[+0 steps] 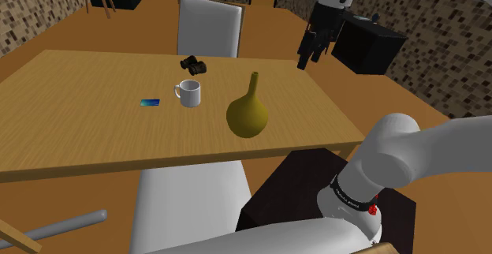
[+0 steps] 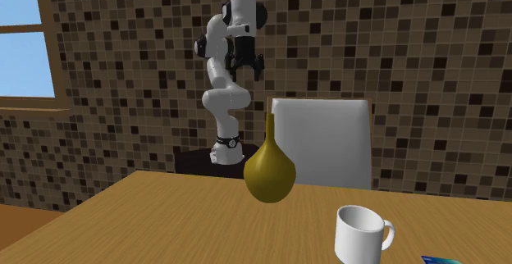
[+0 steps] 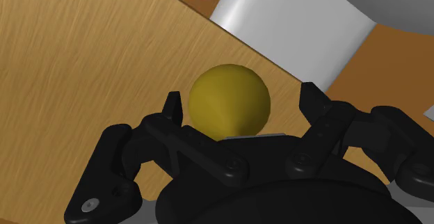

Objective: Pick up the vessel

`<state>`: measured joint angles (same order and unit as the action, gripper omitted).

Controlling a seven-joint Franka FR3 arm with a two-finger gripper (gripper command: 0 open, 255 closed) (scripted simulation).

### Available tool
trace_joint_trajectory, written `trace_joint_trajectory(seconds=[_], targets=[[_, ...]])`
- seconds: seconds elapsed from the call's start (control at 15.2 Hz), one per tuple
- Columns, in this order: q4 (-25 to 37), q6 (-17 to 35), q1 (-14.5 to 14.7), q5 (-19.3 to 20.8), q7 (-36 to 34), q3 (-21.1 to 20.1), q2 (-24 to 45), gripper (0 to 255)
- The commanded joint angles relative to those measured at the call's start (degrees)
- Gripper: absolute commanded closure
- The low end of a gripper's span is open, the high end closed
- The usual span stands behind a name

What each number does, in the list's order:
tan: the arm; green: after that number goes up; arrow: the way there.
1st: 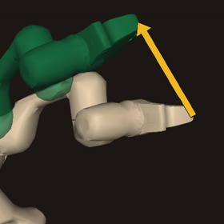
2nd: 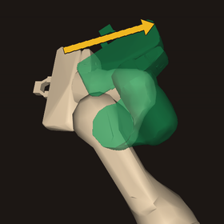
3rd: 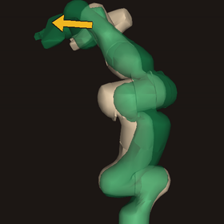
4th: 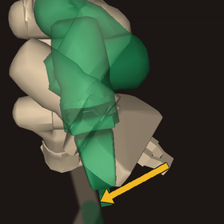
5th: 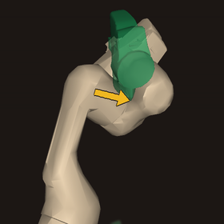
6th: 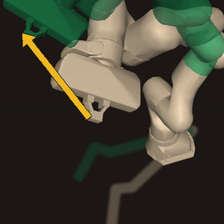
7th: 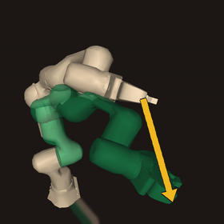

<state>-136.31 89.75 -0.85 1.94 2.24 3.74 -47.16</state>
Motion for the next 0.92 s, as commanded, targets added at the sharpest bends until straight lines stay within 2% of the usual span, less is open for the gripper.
trace_joint_trajectory(seconds=[0.0,0.46,0.86], targets=[[0.0,0.0,0.0,0.0,0.0,0.0,0.0,0],[7.02,6.61,0.35,-0.99,-2.97,-0.94,17.88,0],[15.94,9.51,0.51,-1.64,-5.13,-1.32,33.34,0]])
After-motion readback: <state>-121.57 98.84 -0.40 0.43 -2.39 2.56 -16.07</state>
